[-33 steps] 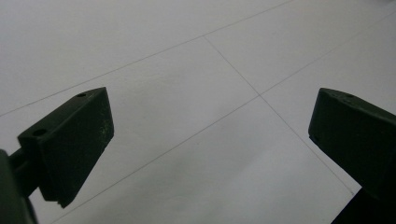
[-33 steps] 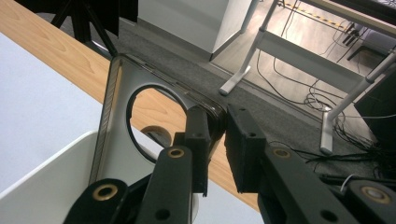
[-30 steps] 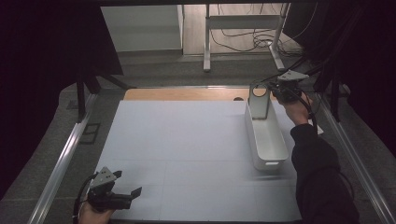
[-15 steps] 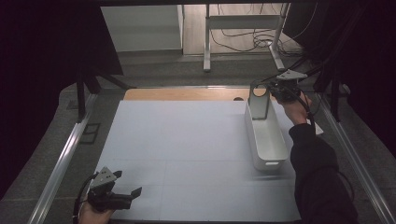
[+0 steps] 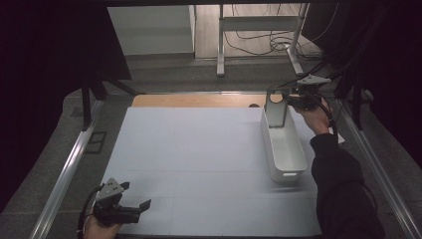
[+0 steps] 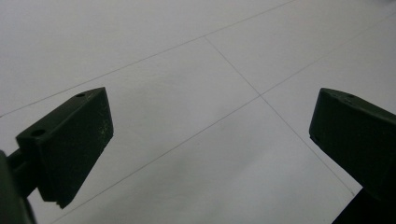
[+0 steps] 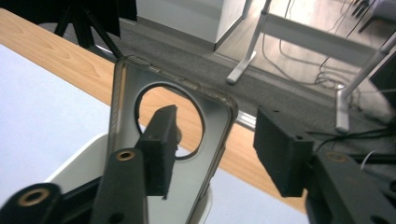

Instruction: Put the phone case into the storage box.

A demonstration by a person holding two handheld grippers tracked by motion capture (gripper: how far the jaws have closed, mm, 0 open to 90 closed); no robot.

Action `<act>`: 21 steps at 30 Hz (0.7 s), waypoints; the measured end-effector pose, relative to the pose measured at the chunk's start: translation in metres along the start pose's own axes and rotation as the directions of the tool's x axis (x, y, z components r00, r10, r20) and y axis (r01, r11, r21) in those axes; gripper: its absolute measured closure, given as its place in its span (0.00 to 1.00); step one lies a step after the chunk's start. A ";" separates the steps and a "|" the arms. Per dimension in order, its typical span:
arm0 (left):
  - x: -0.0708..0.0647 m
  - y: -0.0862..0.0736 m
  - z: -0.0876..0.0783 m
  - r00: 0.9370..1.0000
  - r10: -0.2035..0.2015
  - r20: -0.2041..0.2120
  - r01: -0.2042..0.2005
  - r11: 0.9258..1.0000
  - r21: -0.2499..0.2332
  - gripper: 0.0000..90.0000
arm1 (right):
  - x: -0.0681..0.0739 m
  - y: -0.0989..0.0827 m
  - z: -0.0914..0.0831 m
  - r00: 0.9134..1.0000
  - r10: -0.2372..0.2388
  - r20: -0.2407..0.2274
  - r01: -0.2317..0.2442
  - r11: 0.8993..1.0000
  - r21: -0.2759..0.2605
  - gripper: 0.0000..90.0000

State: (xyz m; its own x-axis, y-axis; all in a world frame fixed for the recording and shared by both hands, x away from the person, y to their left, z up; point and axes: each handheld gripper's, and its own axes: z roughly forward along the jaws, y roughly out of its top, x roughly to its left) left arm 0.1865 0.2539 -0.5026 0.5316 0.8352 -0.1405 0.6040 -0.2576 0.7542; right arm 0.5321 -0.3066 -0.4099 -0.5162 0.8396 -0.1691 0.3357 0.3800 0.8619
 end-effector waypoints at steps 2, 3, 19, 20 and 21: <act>0.000 0.000 0.000 1.000 -0.002 -0.001 0.001 1.000 -0.003 0.00 | 0.000 0.000 -0.003 0.999 0.032 -0.016 -0.032 0.999 0.011 0.48; 0.000 0.000 -0.001 1.000 -0.004 -0.002 0.004 1.000 -0.006 0.00 | 0.000 0.000 -0.004 0.999 0.047 -0.016 -0.047 0.999 0.013 0.47; 0.001 -0.002 -0.003 1.000 -0.013 -0.012 0.013 1.000 -0.028 0.00 | 0.012 -0.010 -0.029 0.982 0.164 -0.090 -0.156 0.983 0.094 0.29; 0.001 -0.002 -0.003 1.000 -0.016 -0.010 0.016 0.999 -0.030 0.00 | 0.016 -0.012 -0.032 0.984 0.154 -0.093 -0.145 0.984 0.099 0.27; 0.001 -0.002 -0.004 1.000 -0.016 -0.009 0.016 0.999 -0.032 0.00 | 0.018 -0.012 -0.034 0.983 0.157 -0.091 -0.147 0.983 0.106 0.26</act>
State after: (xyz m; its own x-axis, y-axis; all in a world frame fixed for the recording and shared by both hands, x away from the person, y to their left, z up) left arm 0.1838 0.2573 -0.5021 0.5163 0.8437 -0.1472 0.5930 -0.2282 0.7722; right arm 0.4917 -0.3095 -0.4073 -0.5271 0.8497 0.0123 0.4894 0.2917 0.8218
